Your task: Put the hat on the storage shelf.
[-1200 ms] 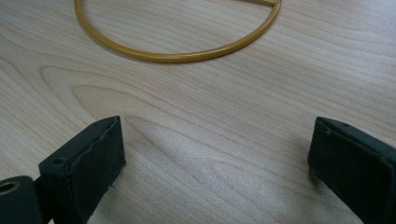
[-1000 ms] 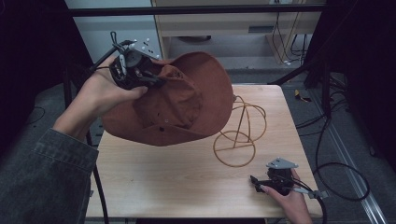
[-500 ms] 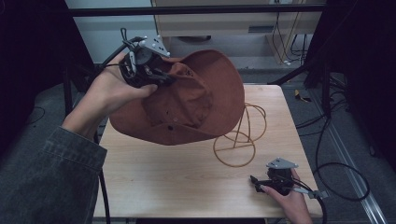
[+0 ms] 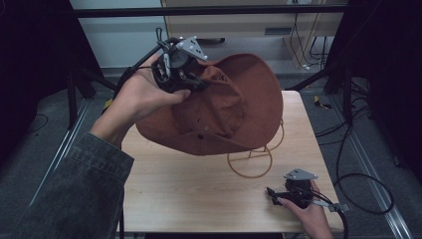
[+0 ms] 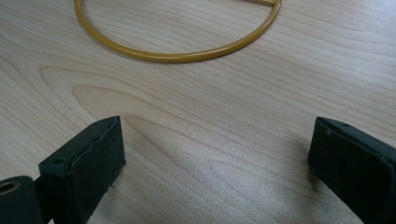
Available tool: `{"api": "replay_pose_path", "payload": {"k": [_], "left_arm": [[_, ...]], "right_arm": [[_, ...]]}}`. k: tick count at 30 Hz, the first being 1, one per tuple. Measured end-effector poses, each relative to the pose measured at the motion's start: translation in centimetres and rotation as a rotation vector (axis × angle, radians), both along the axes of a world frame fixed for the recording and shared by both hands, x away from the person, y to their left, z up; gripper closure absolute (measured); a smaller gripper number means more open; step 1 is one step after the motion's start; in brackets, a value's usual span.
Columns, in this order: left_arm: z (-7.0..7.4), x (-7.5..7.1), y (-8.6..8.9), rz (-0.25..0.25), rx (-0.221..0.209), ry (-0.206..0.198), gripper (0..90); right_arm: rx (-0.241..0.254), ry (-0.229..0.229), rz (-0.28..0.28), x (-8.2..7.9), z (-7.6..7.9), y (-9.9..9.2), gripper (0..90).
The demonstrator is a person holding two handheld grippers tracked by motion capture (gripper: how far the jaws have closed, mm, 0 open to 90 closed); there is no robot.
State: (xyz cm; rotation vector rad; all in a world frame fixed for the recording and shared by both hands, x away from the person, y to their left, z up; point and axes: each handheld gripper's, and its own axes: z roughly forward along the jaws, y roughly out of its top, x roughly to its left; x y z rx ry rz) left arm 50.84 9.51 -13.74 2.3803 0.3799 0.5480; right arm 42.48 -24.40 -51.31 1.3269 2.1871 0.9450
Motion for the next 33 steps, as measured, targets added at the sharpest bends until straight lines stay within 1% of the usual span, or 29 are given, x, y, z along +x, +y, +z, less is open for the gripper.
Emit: {"api": "replay_pose_path", "payload": {"k": [5,15,20,21,23,24,26,33], "left_arm": [[0.1,-0.1,-1.3,-0.017,-0.004,-0.004,88.6],[-0.3,0.6,-3.7,-0.037,0.013,0.001,88.6],[-0.4,0.6,-4.8,-0.050,0.016,0.001,88.6],[-0.5,0.6,-5.0,-0.048,0.006,0.003,88.6],[-0.5,0.6,-5.3,-0.055,0.014,0.004,88.6],[-0.6,0.7,-5.5,-0.055,0.011,0.003,88.6],[-0.7,0.7,-5.8,-0.060,0.021,0.006,88.6],[-1.1,1.1,-7.0,-0.065,0.024,0.008,88.6]], "right_arm": [[0.000,0.000,0.000,0.0,0.0,0.0,4.1],[0.000,0.000,0.000,0.0,0.0,0.0,4.1],[0.000,0.000,0.000,0.0,0.0,0.0,4.1],[0.000,0.000,0.000,0.0,0.0,0.0,4.1],[0.000,0.000,0.000,0.0,0.0,0.0,4.1],[0.000,0.000,0.000,0.0,0.0,0.0,4.1],[0.000,0.000,0.000,0.0,0.0,0.0,4.1],[0.000,0.000,0.001,0.0,0.0,0.0,4.1]]}}
